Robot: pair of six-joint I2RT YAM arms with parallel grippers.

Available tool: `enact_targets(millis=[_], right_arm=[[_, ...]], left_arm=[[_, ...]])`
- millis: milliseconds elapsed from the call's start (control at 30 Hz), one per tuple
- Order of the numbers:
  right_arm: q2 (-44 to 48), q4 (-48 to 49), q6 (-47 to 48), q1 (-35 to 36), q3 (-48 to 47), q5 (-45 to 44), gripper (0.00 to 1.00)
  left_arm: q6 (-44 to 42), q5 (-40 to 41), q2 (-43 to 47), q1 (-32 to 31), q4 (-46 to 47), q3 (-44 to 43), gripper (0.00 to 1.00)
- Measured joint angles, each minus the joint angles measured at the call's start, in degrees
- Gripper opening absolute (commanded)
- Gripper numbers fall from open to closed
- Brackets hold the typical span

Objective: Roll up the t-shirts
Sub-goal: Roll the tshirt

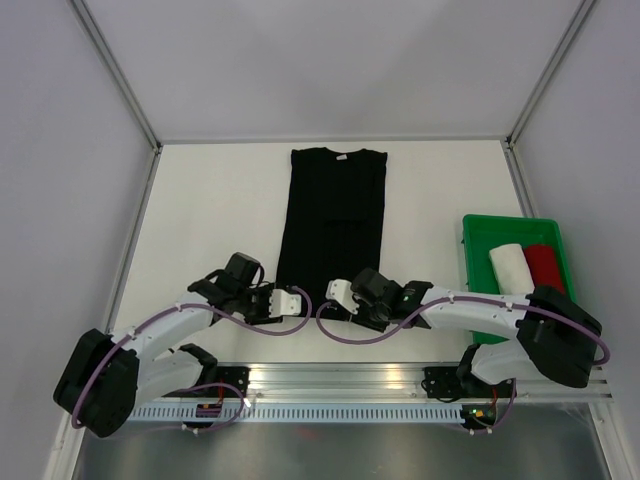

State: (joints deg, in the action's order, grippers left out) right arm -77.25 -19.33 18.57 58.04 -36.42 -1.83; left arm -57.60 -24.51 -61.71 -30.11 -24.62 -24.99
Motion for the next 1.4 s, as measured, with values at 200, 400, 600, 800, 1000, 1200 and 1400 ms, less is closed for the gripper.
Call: enact_targets(millis=[200, 400, 600, 800, 1000, 1200, 1400], right_arm=[[-2.01, 0.28, 1.31, 0.04, -0.24, -1.49, 0.17], [-1.99, -0.33, 2.25, 0.04, -0.83, -1.46, 0.0], [3.13, -8.96, 7.72, 0.04, -2.16, 7.96, 0.0], [4.76, -15.41, 13.16, -1.46, -3.93, 18.25, 0.0], [1.86, -15.1, 13.81, -8.17, -4.98, 24.37, 0.02], [-2.45, -13.4, 12.44, -13.97, -6.47, 27.63, 0.06], [-6.16, -13.0, 10.64, -16.63, -7.89, 28.24, 0.27]], left_arm=[[-0.26, 0.7, -2.47, -0.02, 2.56, -0.09, 0.16], [-0.48, 0.33, -3.06, -0.02, 1.33, -1.25, 0.02], [-4.9, -6.95, -4.37, 0.15, -15.72, -8.72, 0.02], [-8.94, -15.15, -7.67, 3.15, -29.62, -14.29, 0.02], [-9.77, -18.05, -12.74, 7.21, -31.76, -16.24, 0.02], [-9.62, -18.21, -17.11, 10.82, -28.59, -18.8, 0.02], [-7.98, -17.38, -19.96, 10.93, -23.71, -19.65, 0.02]])
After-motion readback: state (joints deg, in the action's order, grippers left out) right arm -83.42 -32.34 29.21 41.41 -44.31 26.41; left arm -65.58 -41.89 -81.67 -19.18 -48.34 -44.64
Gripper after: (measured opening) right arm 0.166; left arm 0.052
